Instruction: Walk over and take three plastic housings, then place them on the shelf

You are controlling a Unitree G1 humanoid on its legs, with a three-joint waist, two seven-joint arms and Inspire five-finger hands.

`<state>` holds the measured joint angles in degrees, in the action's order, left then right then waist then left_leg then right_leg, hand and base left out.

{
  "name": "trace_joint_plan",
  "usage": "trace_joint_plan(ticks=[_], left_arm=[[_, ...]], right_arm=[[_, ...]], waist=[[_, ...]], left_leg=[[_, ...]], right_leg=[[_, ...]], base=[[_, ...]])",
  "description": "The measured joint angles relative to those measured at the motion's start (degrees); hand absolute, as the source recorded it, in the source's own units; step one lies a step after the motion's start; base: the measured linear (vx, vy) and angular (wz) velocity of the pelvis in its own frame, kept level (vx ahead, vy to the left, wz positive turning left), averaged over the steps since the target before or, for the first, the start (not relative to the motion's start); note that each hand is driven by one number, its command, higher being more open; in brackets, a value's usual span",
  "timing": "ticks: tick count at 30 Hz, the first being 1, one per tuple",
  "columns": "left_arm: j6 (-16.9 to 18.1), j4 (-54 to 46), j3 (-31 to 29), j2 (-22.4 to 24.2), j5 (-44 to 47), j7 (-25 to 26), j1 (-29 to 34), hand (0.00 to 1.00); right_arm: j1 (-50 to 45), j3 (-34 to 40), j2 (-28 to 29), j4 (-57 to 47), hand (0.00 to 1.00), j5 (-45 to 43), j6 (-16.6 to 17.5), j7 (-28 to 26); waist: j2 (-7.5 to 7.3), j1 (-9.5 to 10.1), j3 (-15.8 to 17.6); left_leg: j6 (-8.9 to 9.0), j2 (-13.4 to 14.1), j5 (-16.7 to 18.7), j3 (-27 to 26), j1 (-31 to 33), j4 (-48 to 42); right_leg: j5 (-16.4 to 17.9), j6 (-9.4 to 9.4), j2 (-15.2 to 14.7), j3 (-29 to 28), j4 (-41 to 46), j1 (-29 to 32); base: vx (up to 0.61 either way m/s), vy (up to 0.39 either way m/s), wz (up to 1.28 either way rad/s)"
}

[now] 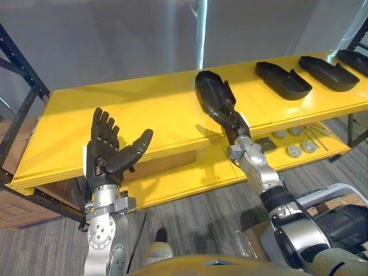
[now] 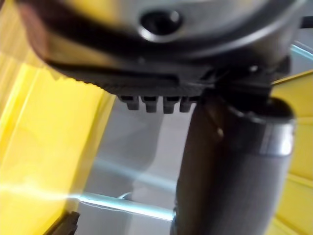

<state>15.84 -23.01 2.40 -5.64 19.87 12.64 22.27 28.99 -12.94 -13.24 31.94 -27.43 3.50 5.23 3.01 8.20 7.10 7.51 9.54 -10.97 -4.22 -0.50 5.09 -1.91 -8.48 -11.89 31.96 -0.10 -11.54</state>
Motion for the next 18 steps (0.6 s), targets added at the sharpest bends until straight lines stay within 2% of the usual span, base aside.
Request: trace_joint_plan(ticks=[7,18], left_arm=[[-0.02,0.00,0.01,0.00,0.02,-0.27,-0.72,1.00],[-0.01,0.03,-0.03,-0.02,0.03,-0.34,-2.12,1.00]], right_arm=[[3.41,0.01,0.00,3.60,1.00,0.05,0.02,0.26],[4.04,0.40,-0.10,2.06,1.00,0.20,0.60,0.46]], waist=[[0.00,0.58,0.62],[-0.19,0.84,2.08]], left_leg=[[0.00,-0.02,-0.04,0.08,0.01,0.00],[0.04,-0.01,-0.04,-0.33,0.11,0.00]], right_leg=[[-0.15,-0.23,0.00,0.08,0.00,0.03],[-0.20,-0.25,0.00,-0.22,-0.33,0.47]], base=[[0.00,0.000,0.00],[0.00,0.000,-0.02]])
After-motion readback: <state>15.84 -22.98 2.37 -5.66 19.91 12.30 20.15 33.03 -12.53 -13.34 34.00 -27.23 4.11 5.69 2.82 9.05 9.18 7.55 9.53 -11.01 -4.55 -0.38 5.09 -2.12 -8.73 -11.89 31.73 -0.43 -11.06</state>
